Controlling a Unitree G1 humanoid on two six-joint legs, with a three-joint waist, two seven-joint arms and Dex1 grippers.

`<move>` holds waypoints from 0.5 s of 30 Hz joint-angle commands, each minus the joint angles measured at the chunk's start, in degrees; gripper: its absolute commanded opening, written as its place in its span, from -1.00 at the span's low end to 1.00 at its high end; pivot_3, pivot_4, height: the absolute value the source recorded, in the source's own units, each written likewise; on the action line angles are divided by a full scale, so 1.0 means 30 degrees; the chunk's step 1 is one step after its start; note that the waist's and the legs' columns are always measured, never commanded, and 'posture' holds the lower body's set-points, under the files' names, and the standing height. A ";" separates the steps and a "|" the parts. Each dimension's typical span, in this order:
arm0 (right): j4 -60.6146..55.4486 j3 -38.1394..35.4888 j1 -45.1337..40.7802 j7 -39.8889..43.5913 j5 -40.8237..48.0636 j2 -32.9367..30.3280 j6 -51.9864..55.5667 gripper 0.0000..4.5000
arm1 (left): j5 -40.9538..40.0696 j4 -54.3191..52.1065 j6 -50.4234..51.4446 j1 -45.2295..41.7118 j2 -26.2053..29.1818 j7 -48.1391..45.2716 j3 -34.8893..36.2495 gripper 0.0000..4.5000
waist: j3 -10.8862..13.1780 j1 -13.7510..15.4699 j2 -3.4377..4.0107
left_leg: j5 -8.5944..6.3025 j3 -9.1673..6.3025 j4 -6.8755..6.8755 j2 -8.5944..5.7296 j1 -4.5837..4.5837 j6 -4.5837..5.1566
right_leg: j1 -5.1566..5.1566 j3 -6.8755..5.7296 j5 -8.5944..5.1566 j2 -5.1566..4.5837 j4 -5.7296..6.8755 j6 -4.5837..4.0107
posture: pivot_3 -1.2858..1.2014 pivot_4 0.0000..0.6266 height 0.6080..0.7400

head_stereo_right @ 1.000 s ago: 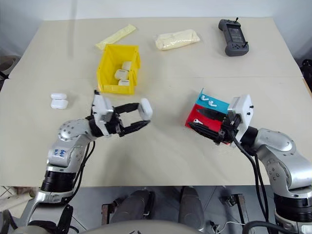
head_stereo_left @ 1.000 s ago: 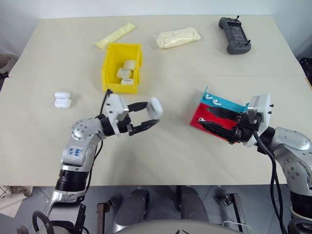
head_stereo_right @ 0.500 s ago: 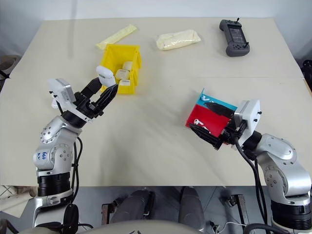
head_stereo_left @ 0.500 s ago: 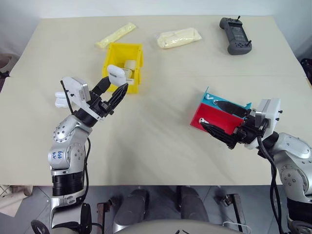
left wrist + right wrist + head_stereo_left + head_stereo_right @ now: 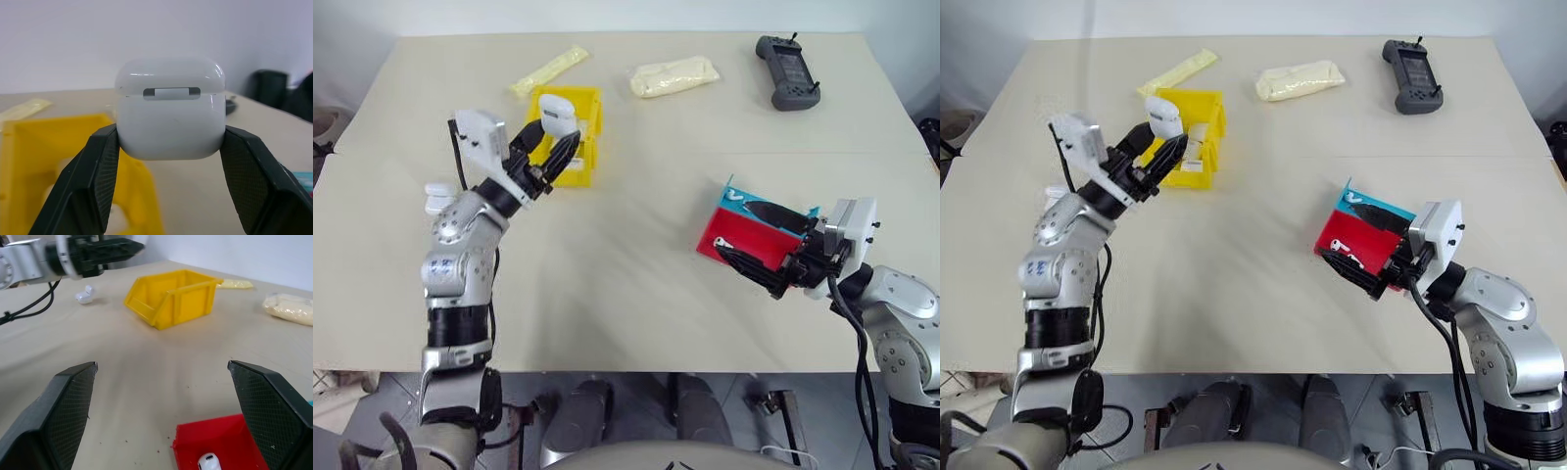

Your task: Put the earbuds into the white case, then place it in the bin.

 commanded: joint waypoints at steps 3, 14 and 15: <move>-0.0588 -0.0374 -0.0092 -0.0233 -0.0021 -0.0247 -0.0253 0.99 | 0.2287 0.5340 -0.0965 -0.3331 0.0564 0.1280 -0.0423 0.22 | 0.0002 -0.0074 -0.0003 | -0.0001 0.0002 -0.0007 0.0002 -0.0005 0.0000 | -0.0007 0.0001 0.0001 0.0005 -0.0006 0.0002 | 0.03 -0.52 1.00; -0.0977 -0.0259 0.0218 -0.0611 -0.0238 -0.0069 -0.0251 1.00 | 0.3589 1.0402 -0.1047 -0.5688 0.1217 0.0329 -0.0832 0.79 | 0.0007 -0.0120 -0.0011 | -0.0001 0.0007 -0.0006 0.0003 -0.0006 0.0000 | -0.0015 0.0002 0.0002 0.0003 0.0013 0.0005 | 0.03 -0.52 1.00; -0.1014 -0.0231 0.0214 -0.0663 -0.0250 -0.0060 -0.0240 1.00 | 0.3598 1.0310 -0.1448 -0.5634 0.1314 0.0245 -0.0750 0.93 | 0.0007 -0.0115 -0.0011 | -0.0001 0.0006 -0.0006 0.0004 -0.0006 0.0000 | -0.0018 0.0002 0.0002 0.0003 0.0016 0.0005 | 0.03 -0.52 1.00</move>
